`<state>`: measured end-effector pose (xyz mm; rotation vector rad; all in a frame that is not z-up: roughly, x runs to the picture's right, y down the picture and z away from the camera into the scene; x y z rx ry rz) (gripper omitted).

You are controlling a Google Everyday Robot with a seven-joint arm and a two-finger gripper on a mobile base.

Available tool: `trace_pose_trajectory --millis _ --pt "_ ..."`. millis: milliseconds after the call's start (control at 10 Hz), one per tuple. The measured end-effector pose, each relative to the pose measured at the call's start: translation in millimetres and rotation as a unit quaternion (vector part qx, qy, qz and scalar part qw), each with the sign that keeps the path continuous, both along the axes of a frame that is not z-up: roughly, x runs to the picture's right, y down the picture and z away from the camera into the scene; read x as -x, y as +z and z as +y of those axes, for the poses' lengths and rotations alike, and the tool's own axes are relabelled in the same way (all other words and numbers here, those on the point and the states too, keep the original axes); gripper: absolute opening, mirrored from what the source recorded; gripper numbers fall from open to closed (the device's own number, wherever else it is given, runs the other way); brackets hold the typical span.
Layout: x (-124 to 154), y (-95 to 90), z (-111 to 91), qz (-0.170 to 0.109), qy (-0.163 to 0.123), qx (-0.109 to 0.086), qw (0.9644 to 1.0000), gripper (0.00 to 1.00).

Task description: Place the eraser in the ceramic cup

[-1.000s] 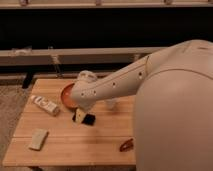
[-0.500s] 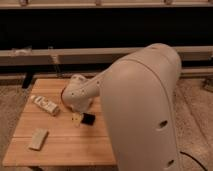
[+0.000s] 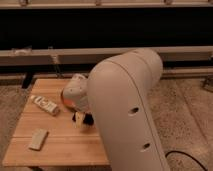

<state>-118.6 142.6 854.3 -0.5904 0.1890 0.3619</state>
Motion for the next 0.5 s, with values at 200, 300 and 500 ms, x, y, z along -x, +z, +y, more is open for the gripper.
trace_pose_trajectory --millis 200,300,500 --pt "3.4 5.8 13.1 0.006 -0.016 0.012 0.9998 0.94" --pt "5.8 7.6 18.7 0.007 -0.023 0.017 0.9996 0.94" --pt "9.5 8.5 28.2 0.006 -0.035 0.022 0.9991 0.94"
